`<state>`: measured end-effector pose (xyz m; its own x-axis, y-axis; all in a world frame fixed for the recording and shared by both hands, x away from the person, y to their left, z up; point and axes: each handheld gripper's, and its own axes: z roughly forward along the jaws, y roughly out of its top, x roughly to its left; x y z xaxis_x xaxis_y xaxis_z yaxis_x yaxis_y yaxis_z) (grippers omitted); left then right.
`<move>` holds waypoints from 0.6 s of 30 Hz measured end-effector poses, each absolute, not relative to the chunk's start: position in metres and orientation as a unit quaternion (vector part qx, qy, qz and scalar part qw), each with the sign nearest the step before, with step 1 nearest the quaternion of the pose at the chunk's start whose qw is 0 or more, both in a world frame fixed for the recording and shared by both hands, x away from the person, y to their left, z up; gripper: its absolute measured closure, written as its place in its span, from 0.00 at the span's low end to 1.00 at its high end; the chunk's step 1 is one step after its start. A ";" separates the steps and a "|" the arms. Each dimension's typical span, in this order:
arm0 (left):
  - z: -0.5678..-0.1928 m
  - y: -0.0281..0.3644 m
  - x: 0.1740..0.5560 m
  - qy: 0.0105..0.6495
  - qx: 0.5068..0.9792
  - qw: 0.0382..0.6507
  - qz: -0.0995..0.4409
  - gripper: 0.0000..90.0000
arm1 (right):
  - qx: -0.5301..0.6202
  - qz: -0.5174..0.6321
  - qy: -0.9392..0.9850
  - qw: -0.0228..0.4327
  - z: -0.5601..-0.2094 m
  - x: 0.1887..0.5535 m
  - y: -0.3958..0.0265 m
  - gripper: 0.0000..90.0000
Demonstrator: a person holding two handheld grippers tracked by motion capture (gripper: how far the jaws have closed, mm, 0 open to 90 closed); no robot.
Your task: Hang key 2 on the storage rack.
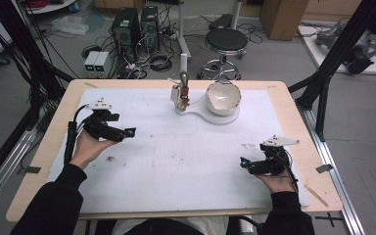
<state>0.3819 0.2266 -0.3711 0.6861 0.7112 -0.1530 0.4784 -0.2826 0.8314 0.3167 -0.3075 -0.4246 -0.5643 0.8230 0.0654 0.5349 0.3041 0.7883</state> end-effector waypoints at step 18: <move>-0.394 0.269 0.349 0.392 0.788 0.446 0.159 0.02 | 0.428 0.399 0.791 0.178 -0.425 0.317 -0.307 0.01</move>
